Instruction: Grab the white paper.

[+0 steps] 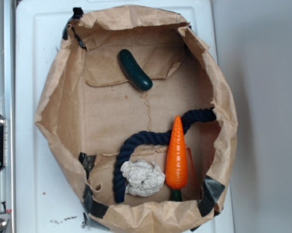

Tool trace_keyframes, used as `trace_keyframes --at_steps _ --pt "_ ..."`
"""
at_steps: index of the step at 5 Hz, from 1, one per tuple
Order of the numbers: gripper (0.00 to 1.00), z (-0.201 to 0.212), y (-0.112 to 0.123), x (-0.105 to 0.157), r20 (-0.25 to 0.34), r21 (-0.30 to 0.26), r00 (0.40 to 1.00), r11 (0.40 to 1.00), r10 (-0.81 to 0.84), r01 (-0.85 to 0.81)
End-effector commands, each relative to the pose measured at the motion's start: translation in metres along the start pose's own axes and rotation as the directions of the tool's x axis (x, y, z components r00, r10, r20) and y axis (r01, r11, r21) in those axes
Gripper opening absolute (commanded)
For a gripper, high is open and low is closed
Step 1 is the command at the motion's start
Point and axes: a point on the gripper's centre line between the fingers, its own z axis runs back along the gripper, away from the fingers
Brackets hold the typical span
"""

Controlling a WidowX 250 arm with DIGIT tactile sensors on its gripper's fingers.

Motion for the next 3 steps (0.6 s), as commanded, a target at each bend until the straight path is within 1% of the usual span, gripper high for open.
trace_keyframes --at_steps 1,2,3 --pt "1.0 0.0 0.0 0.0 0.0 0.0 1.0 1.0 0.0 0.0" --pt "1.0 -0.012 -0.006 0.049 0.04 -0.004 0.999 1.0 0.016 -0.016" --pt "1.0 -0.022 -0.004 0.081 0.059 -0.019 0.998 1.0 0.021 -0.02"
